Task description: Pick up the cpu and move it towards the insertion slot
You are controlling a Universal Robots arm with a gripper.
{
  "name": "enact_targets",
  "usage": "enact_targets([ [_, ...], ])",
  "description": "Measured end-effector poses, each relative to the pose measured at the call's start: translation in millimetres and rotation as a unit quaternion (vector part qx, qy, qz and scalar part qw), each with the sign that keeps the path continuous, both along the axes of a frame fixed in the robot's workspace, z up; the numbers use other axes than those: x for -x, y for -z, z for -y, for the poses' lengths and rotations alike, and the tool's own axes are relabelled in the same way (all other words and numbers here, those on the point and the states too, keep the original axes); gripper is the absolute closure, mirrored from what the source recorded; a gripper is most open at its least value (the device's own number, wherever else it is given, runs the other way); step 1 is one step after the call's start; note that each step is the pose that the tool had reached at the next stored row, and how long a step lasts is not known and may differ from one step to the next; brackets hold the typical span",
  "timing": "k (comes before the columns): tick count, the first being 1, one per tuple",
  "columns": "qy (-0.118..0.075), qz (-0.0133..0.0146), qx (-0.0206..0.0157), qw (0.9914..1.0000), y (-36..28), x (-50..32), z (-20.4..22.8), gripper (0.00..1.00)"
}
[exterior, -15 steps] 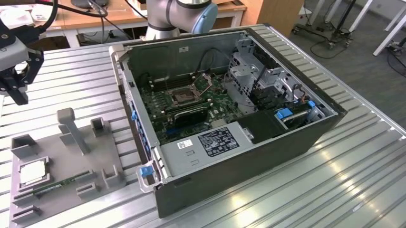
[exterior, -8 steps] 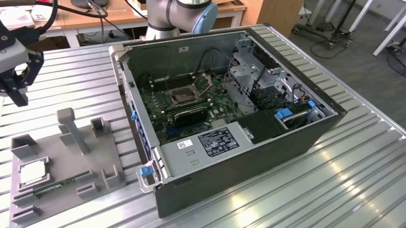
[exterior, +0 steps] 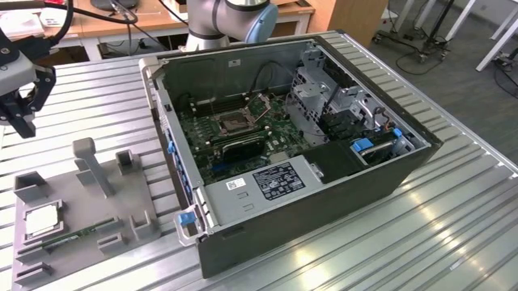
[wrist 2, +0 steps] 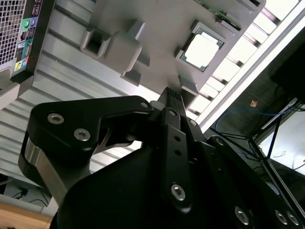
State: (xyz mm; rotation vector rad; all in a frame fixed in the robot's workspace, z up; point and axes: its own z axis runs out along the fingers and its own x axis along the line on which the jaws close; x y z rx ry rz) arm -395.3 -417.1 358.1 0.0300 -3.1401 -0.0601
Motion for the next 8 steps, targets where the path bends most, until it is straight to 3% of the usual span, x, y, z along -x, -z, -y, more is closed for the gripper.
enact_targets([
  [8, 0.0, 0.0, 0.0, 1.0, 0.0, 0.0, 4.6, 0.89],
])
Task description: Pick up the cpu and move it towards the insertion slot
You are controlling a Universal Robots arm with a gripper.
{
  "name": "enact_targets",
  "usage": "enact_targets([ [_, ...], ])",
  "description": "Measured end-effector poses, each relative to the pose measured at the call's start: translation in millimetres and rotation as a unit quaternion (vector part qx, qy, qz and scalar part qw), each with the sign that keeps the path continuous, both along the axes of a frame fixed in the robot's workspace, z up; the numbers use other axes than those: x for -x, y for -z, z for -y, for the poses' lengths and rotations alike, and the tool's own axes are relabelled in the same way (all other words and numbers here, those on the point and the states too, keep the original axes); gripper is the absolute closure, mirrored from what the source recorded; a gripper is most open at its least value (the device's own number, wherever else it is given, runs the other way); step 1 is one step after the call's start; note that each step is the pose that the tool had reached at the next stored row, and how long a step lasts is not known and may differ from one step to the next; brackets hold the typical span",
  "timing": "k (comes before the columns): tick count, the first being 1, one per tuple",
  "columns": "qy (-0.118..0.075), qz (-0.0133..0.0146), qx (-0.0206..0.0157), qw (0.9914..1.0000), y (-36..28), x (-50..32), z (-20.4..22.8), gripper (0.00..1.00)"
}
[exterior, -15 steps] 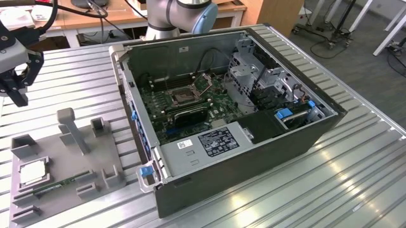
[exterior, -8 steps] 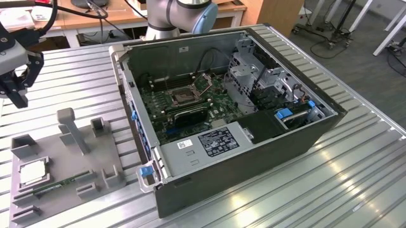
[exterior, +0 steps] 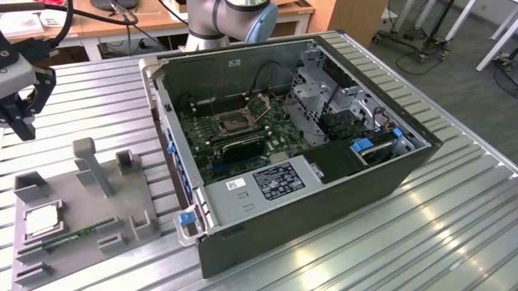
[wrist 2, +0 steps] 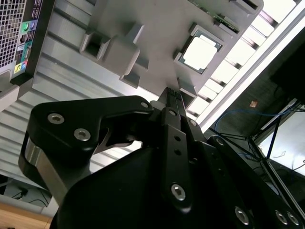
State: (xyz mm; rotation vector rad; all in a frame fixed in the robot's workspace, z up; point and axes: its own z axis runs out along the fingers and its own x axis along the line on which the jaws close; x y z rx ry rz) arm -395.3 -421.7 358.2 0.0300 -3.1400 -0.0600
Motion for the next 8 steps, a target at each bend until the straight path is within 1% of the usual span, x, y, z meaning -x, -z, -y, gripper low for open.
enact_targets([
  [8, 0.0, 0.0, 0.0, 1.0, 0.0, 0.0, 4.8, 0.89],
])
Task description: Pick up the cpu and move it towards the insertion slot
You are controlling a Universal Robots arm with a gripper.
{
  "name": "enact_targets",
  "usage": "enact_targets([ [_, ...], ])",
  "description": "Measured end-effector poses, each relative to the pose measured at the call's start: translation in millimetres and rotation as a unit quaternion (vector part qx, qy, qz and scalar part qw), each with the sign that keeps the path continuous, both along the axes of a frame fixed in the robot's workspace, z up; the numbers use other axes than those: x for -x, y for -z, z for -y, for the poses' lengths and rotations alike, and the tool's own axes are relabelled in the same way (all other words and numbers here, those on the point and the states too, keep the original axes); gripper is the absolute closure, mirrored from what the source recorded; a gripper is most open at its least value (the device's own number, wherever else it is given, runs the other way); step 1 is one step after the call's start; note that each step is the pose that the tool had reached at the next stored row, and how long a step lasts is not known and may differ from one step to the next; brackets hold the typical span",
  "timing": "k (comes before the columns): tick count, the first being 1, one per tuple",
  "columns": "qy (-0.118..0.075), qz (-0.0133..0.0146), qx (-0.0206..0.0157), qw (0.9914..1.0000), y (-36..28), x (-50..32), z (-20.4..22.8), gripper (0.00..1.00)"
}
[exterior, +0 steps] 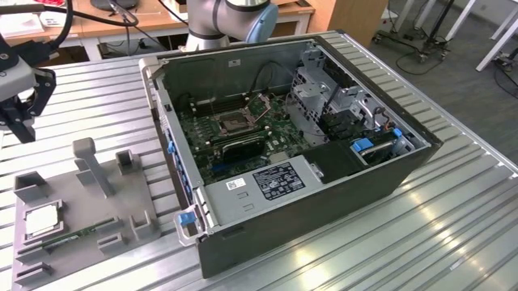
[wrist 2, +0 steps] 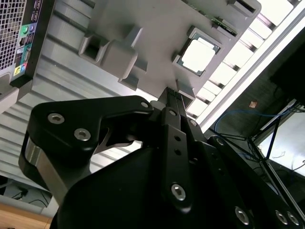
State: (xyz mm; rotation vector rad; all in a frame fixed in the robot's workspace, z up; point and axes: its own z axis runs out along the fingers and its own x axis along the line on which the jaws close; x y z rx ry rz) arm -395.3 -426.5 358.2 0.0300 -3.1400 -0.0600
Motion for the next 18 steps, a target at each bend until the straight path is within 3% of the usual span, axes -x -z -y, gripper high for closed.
enact_targets([
  [18, 0.0, 0.0, 0.0, 1.0, 0.0, 0.0, 6.7, 0.89],
])
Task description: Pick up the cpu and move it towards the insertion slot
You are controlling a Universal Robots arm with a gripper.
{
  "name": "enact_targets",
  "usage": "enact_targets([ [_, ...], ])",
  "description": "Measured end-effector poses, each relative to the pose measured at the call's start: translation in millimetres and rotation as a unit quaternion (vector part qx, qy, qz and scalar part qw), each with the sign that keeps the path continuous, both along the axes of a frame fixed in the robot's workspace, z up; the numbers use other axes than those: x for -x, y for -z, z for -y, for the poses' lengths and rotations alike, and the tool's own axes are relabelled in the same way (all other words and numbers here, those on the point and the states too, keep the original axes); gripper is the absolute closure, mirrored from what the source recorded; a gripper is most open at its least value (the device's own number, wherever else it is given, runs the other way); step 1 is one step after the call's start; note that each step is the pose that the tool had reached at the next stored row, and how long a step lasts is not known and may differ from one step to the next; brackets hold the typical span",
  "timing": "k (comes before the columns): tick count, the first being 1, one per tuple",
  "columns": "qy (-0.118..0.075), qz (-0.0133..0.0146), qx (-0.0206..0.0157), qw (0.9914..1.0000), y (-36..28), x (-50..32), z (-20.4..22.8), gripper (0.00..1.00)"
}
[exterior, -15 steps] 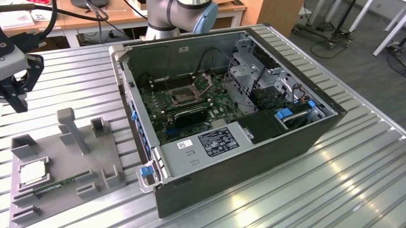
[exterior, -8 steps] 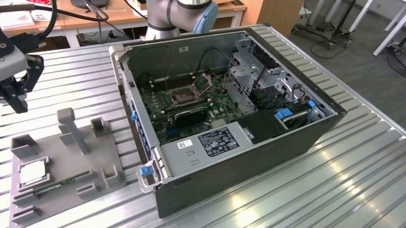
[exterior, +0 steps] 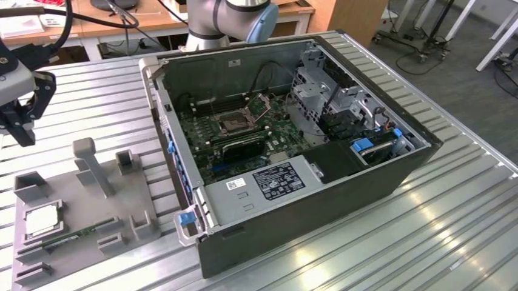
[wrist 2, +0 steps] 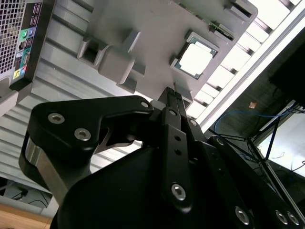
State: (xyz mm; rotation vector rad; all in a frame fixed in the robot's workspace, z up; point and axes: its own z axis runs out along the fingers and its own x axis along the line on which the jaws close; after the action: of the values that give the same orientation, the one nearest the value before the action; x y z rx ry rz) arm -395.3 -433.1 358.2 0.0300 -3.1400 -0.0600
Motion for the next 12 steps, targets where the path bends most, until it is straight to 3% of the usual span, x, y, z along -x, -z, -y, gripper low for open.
enact_targets([
  [12, 0.0, 0.0, 0.0, 1.0, 0.0, 0.0, 5.7, 0.89],
])
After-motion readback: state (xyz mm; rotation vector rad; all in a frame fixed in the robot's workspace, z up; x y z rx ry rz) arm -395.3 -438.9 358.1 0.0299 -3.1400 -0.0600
